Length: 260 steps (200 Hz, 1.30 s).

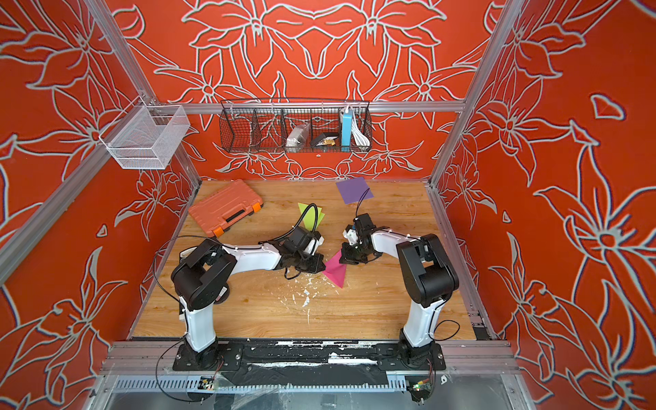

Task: Fold the square paper diagonally
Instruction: Fold the paper at the center of the board.

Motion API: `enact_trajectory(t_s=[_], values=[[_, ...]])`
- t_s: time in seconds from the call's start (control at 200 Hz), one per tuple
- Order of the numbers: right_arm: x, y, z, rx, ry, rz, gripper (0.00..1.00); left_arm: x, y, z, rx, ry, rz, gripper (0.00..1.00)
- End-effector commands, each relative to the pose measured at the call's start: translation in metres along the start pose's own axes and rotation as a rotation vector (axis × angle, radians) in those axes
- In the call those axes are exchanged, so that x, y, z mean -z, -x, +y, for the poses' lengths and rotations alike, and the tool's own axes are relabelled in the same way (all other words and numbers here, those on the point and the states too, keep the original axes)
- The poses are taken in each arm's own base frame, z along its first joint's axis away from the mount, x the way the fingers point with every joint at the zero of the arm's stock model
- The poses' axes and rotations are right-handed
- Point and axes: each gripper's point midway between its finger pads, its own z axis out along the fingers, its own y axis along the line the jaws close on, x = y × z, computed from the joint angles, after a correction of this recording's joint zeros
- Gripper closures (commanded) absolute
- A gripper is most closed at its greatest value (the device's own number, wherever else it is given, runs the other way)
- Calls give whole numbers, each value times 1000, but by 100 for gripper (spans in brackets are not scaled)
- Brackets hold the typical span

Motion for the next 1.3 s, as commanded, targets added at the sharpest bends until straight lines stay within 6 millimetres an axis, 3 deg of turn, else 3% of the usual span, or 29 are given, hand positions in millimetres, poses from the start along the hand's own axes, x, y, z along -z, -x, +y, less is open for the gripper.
enact_trajectory(t_s=[0.0,0.956,1.101,1.206,1.296], values=[[-4,13,-18,-55,-63,-32,100,-10,-25,21,11,80,82,95],[5,56,-64,-158,-235,-171,100,-10,-27,22,7,89,88,96],[17,74,-47,-103,-185,-223,100,-12,-27,22,8,86,91,96],[40,86,-22,-41,-128,-298,100,-13,-27,20,5,83,92,96],[59,84,-8,-9,-108,-324,100,-13,-27,20,0,86,90,96]])
